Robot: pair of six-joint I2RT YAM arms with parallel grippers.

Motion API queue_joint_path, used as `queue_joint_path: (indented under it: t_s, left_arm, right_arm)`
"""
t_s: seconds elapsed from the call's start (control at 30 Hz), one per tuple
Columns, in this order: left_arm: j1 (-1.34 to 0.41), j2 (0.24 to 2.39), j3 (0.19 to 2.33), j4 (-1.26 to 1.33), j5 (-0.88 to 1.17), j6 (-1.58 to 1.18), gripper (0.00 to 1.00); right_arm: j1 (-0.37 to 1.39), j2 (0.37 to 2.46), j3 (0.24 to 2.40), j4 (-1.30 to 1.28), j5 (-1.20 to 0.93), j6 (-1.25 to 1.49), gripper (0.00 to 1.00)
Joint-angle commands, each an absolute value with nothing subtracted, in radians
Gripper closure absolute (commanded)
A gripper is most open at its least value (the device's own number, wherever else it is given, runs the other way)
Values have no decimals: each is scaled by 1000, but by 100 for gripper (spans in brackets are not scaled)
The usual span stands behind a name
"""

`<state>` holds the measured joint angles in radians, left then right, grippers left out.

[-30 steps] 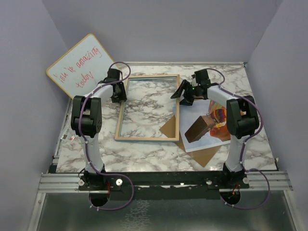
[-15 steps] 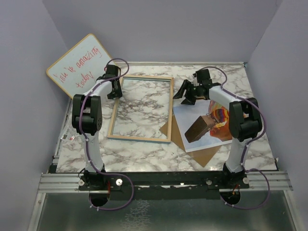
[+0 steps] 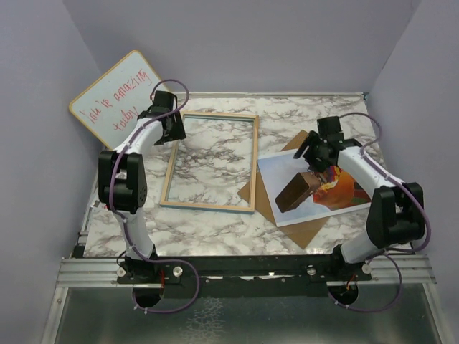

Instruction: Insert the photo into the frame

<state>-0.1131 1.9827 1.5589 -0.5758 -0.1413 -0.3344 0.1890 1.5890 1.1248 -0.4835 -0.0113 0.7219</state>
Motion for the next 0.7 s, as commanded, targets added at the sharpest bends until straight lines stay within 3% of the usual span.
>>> queue_joint_path:
  t_s: [0.0,0.33,0.5,0.67]
  left_arm:
    - [-159,1794,1503,-592,-165,-394,26]
    - [-420,1713,1468,-486,71,-428,20]
    - [-580,1854,1524,-383,220,-482,22]
    - [-717,2030,1656,-322,336,-498,25]
  right_arm:
    - [84,1482,991,-581,105,766,30]
    - [-256,1276,769,-583,28,807,27]
    - [-438,1245,717,-630,35,841,18]
    - [-562,1163,664,-623,50,826,17]
